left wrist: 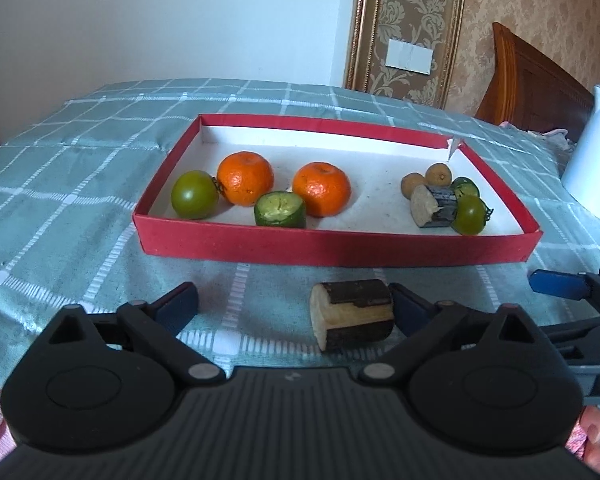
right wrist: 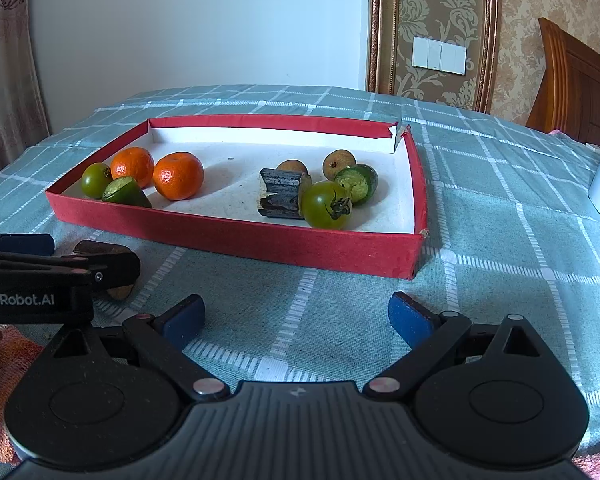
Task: Organize fruits
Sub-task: 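Move the left tool to the dark cylindrical vegetable chunk and grasp it, then lift the dark chunk with the left tool and carry it over the tray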
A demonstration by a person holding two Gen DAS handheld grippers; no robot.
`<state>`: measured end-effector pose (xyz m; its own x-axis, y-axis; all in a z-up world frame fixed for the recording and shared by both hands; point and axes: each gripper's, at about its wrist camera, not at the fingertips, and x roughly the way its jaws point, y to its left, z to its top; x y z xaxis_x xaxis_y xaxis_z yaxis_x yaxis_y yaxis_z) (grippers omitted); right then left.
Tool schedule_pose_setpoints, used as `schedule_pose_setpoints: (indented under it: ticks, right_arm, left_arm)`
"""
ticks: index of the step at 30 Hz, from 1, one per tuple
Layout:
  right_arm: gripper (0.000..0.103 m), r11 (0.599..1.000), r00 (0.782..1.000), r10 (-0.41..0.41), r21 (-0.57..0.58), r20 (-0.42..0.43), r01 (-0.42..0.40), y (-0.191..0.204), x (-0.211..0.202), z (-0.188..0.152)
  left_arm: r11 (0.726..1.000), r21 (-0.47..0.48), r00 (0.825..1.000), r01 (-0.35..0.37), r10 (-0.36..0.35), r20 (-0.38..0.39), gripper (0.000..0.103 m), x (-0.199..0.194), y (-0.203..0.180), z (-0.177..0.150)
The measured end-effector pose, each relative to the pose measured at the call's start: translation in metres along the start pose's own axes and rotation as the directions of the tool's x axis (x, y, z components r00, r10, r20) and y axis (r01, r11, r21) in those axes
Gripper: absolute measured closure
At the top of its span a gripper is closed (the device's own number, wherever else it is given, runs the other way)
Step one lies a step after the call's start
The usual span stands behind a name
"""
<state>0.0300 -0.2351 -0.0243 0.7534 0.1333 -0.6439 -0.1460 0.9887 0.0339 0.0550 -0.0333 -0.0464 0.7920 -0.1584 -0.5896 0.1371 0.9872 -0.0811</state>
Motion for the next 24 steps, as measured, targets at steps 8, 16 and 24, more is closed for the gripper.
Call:
schedule_pose_setpoints:
  ticks: [8, 16, 24]
  right_arm:
    - [0.004, 1.000, 1.000, 0.001, 0.001, 0.000, -0.001, 0.000, 0.000, 0.000]
    - [0.004, 1.000, 1.000, 0.000, 0.001, 0.000, 0.000, 0.000, 0.000, 0.000]
    - [0.004, 1.000, 1.000, 0.000, 0.000, 0.000, 0.000, -0.001, 0.000, 0.000]
  left_arm:
    - [0.997, 0.068, 1.000, -0.020, 0.020, 0.002, 0.033, 0.000, -0.007, -0.003]
    - [0.994, 0.112, 1.000, 0.008, -0.009, 0.014, 0.063, -0.002, -0.012, -0.005]
    - [0.994, 0.110, 0.999, 0.028, -0.031, 0.019, 0.063, -0.004, -0.005, -0.006]
